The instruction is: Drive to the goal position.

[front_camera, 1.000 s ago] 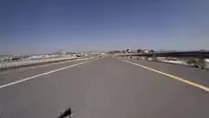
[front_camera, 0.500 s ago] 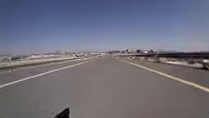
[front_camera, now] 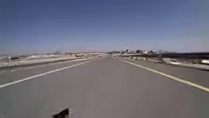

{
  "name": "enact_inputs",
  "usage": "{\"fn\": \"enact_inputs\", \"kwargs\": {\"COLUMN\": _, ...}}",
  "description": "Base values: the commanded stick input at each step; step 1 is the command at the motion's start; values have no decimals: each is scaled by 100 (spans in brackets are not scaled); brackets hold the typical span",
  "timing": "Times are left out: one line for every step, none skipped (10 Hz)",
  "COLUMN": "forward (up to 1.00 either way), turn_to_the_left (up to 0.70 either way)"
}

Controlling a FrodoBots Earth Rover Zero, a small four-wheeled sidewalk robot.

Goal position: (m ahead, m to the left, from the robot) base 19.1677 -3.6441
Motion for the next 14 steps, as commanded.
{"fn": "enact_inputs", "kwargs": {"forward": 100, "turn_to_the_left": 0}}
{"fn": "enact_inputs", "kwargs": {"forward": 100, "turn_to_the_left": 0}}
{"fn": "enact_inputs", "kwargs": {"forward": 100, "turn_to_the_left": 0}}
{"fn": "enact_inputs", "kwargs": {"forward": 100, "turn_to_the_left": 0}}
{"fn": "enact_inputs", "kwargs": {"forward": 100, "turn_to_the_left": 0}}
{"fn": "enact_inputs", "kwargs": {"forward": 100, "turn_to_the_left": 0}}
{"fn": "enact_inputs", "kwargs": {"forward": 100, "turn_to_the_left": 0}}
{"fn": "enact_inputs", "kwargs": {"forward": 100, "turn_to_the_left": 0}}
{"fn": "enact_inputs", "kwargs": {"forward": 100, "turn_to_the_left": 0}}
{"fn": "enact_inputs", "kwargs": {"forward": 100, "turn_to_the_left": 0}}
{"fn": "enact_inputs", "kwargs": {"forward": 100, "turn_to_the_left": 0}}
{"fn": "enact_inputs", "kwargs": {"forward": 100, "turn_to_the_left": 0}}
{"fn": "enact_inputs", "kwargs": {"forward": 100, "turn_to_the_left": 0}}
{"fn": "enact_inputs", "kwargs": {"forward": 100, "turn_to_the_left": 0}}
